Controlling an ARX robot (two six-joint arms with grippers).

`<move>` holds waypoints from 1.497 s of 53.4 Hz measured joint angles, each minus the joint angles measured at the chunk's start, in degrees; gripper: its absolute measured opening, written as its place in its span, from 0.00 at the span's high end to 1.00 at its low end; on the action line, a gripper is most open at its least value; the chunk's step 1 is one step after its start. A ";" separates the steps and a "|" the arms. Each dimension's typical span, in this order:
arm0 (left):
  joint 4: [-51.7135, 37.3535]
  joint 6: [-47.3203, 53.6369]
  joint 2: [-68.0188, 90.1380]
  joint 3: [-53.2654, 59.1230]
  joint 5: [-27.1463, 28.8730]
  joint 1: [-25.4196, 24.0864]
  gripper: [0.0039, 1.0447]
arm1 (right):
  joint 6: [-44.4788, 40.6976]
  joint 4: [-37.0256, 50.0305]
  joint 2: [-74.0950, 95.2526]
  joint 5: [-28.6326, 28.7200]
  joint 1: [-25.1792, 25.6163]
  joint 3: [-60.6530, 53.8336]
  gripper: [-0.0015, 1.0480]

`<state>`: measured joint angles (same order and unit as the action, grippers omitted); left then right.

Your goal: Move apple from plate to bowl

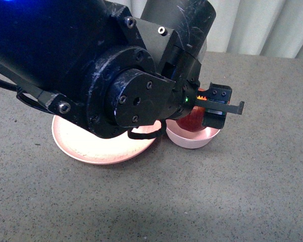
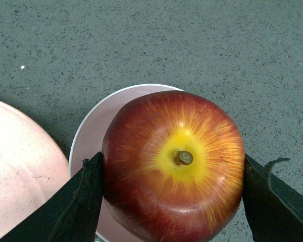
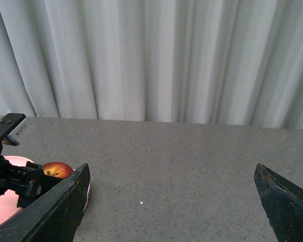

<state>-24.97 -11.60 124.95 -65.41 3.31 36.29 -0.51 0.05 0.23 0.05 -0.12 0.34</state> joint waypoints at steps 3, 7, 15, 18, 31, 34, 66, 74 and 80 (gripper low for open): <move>-0.28 0.50 0.35 -0.24 0.24 0.11 0.35 | 0.00 0.00 0.00 0.00 0.00 0.00 0.09; -0.90 1.05 0.81 -0.31 0.61 0.22 0.35 | 0.00 0.00 0.00 0.00 0.00 0.00 0.09; -2.01 3.23 2.01 -0.42 1.46 0.35 0.35 | 0.00 0.00 0.00 0.00 0.00 0.00 0.09; -2.47 3.93 2.49 -0.44 1.73 0.35 0.35 | 0.00 0.00 0.00 0.00 0.00 0.00 0.09; -2.19 6.49 3.02 -0.46 0.63 0.26 0.35 | 0.00 0.00 0.00 0.00 0.00 0.00 0.09; -2.19 6.58 3.02 -0.44 0.63 0.22 0.26 | 0.00 0.00 0.00 0.00 0.00 0.00 0.09; -13.07 0.96 -16.55 14.93 6.82 -4.96 0.06 | 0.00 0.00 0.00 0.00 0.00 0.00 0.09; -14.10 -0.48 -23.67 22.71 7.93 -7.10 0.06 | 0.00 0.00 0.00 0.00 0.00 0.00 0.09; -14.67 -0.35 -28.04 27.96 8.70 -7.98 0.06 | 0.00 0.00 0.00 0.00 0.00 0.00 0.09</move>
<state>-39.64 -11.94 96.90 -37.45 12.01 28.32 -0.51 0.05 0.23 0.05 -0.12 0.34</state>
